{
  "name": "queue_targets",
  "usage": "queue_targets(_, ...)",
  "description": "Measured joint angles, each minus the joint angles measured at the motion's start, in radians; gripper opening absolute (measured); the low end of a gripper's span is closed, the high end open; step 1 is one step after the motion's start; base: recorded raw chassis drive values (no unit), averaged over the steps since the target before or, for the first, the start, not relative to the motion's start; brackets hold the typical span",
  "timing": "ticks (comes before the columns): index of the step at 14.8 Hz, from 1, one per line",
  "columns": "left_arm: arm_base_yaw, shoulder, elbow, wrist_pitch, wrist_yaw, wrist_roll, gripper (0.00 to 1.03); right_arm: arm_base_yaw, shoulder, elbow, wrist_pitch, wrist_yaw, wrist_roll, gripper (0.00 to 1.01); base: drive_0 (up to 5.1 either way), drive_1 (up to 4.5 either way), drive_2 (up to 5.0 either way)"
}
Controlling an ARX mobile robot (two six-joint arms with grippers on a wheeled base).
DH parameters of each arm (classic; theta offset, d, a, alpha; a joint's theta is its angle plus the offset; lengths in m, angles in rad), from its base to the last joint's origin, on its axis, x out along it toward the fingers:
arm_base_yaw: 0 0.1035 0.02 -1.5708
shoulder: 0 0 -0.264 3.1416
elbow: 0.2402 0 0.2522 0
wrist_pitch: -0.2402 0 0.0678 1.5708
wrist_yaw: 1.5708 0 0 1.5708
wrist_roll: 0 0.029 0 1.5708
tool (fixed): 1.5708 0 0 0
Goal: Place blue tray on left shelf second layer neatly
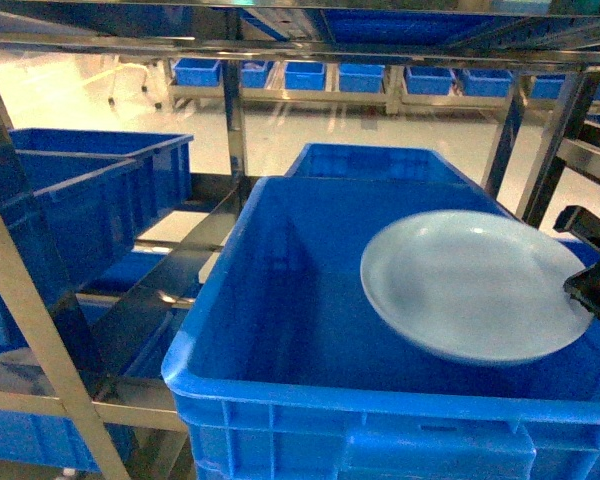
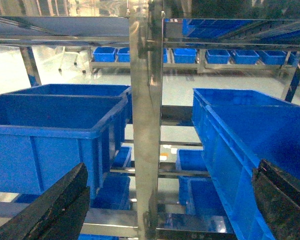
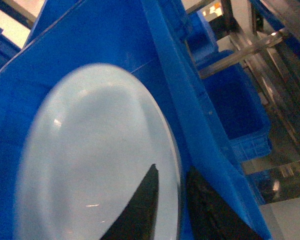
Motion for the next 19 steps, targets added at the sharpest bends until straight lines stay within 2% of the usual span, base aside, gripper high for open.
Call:
queue_targets(1,0.000,0.000,0.000,0.000,0.000,0.000,0.98,-0.003,0.000,0.000,0.013,-0.002,0.006,0.33,0.0,0.00,0.0)
queue_targets(4,0.000,0.000,0.000,0.000,0.000,0.000,0.98,0.015,-0.026,0.000,0.002,-0.025,0.031,0.63,0.0,0.00,0.0)
queue_targets(5,0.000,0.000,0.000,0.000,0.000,0.000,0.98,0.030,-0.062,-0.013,-0.008,-0.047,0.040,0.78,0.0,0.00,0.0)
queue_targets(6,0.000,0.000,0.000,0.000,0.000,0.000,0.98,0.046,-0.103,-0.026,-0.031,-0.058,0.048,0.87,0.0,0.00,0.0)
queue_targets(7,0.000,0.000,0.000,0.000,0.000,0.000,0.98,0.105,-0.192,-0.034,-0.061,-0.084,0.071,1.00,0.0,0.00,0.0)
queue_targets(10,0.000,0.000,0.000,0.000,0.000,0.000,0.98,0.227,-0.308,-0.048,-0.137,-0.103,0.119,0.98,0.0,0.00,0.0)
queue_targets(11,0.000,0.000,0.000,0.000,0.000,0.000,0.98,0.251,-0.344,-0.064,-0.166,-0.103,0.134,0.98,0.0,0.00,0.0)
queue_targets(13,0.000,0.000,0.000,0.000,0.000,0.000,0.98,0.280,-0.418,-0.115,-0.225,-0.082,0.167,0.98,0.0,0.00,0.0)
queue_targets(15,0.000,0.000,0.000,0.000,0.000,0.000,0.98,0.282,-0.489,-0.162,-0.290,-0.069,0.177,0.98,0.0,0.00,0.0)
queue_targets(16,0.000,0.000,0.000,0.000,0.000,0.000,0.98,0.284,-0.567,-0.188,-0.345,-0.051,0.156,0.98,0.0,0.00,0.0)
queue_targets(17,0.000,0.000,0.000,0.000,0.000,0.000,0.98,0.294,-0.656,-0.201,-0.408,-0.023,0.103,0.98,0.0,0.00,0.0)
queue_targets(19,0.000,0.000,0.000,0.000,0.000,0.000,0.98,0.374,-0.885,-0.254,-0.557,0.108,-0.112,0.98,0.0,0.00,0.0)
